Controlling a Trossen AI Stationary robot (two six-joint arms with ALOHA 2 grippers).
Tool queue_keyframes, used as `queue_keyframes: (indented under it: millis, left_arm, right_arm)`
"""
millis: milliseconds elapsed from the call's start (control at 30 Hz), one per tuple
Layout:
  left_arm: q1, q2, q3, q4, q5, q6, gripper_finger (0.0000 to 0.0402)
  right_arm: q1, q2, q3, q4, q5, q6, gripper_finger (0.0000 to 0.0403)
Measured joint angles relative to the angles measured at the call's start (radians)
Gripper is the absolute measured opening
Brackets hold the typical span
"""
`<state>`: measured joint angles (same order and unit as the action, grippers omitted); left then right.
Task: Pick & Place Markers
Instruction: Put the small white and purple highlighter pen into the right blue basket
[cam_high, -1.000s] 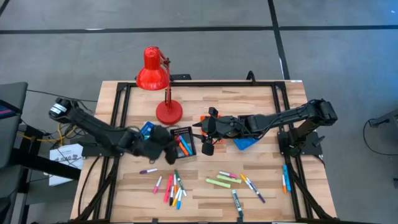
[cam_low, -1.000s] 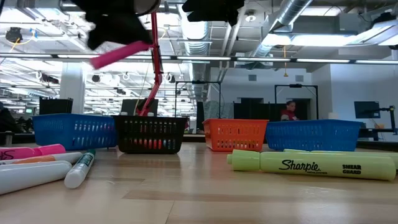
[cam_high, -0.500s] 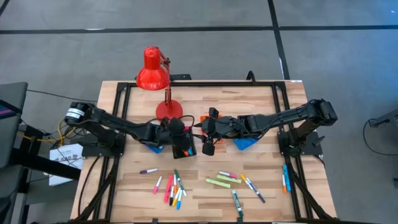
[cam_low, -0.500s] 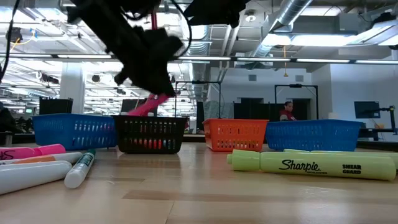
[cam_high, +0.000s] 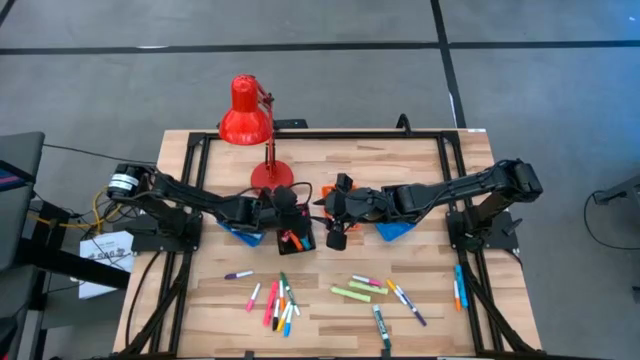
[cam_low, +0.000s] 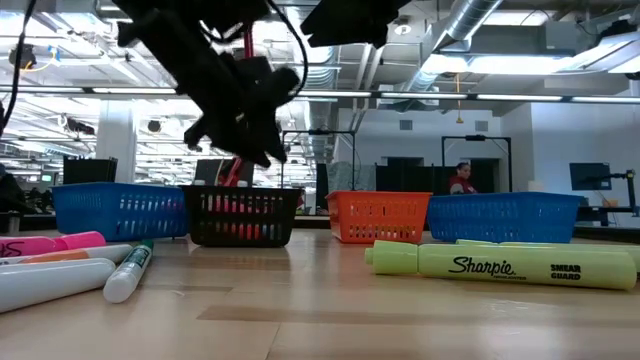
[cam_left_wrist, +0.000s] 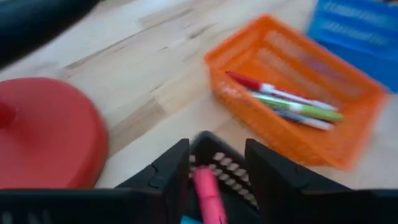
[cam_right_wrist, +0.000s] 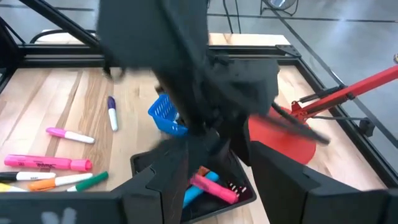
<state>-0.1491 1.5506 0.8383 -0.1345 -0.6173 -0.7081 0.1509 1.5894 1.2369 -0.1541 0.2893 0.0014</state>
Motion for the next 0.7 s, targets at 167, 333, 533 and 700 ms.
queue_keyframes:
  millis: [167,333,533,700]
  left_arm:
    - [-0.005,-0.164,0.0,-0.031,0.275,0.123,0.0163]
    - [-0.077,-0.311,0.001,-0.234,0.55,0.232,0.0163]
    - [-0.28,-0.338,0.0,-0.536,0.556,0.181,0.0163]
    - [-0.426,-0.317,-0.078,-0.546,0.475,-0.017,0.0163]
  right_arm:
    - [0.0,0.0,0.0,-0.029,0.0,0.033,0.016]
    - [0.0,0.0,0.0,-0.057,0.0,0.035,0.016]
    - [0.0,0.0,0.0,-0.078,0.0,0.084,0.0161]
    - [0.0,0.0,0.0,-0.087,-0.001,0.138,0.0157]
